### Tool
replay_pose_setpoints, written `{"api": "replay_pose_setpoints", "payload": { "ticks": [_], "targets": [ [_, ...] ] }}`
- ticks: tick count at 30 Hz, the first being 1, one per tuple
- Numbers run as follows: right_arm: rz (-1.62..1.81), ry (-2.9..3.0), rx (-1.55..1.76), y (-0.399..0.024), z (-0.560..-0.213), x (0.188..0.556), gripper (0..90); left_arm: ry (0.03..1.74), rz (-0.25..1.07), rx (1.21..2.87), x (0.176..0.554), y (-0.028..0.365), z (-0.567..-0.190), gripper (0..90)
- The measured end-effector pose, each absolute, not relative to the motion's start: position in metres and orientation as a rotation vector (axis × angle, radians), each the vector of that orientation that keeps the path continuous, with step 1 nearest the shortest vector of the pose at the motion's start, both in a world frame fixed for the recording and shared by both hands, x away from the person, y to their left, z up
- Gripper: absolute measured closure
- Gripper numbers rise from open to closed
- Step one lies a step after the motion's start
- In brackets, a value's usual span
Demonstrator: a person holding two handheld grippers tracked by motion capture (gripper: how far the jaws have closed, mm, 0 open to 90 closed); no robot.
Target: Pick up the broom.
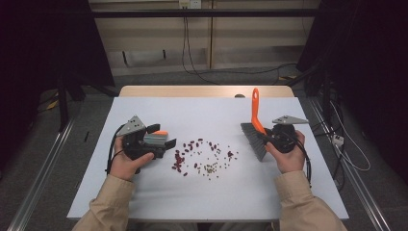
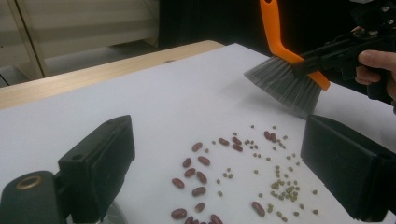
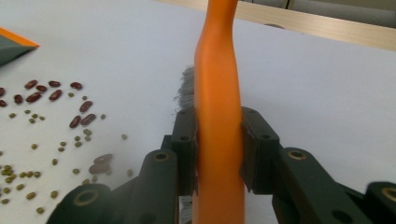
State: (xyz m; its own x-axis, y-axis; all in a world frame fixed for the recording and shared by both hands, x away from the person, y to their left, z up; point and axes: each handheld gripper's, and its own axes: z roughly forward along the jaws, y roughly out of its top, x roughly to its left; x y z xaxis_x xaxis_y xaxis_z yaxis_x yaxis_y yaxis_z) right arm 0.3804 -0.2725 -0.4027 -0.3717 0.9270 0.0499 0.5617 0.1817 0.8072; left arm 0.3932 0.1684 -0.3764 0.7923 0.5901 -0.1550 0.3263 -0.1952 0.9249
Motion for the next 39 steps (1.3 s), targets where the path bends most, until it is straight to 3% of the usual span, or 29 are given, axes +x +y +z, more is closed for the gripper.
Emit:
{"api": "replay_pose_setpoints", "payload": {
  "ticks": [39],
  "targets": [
    [1.014, 2.106, 1.333, -0.246, -0.422, 0.393, 68.6, 0.717, 0.294, 1.814, 0.394, 0.173, -0.385, 9.5]
  ]
}}
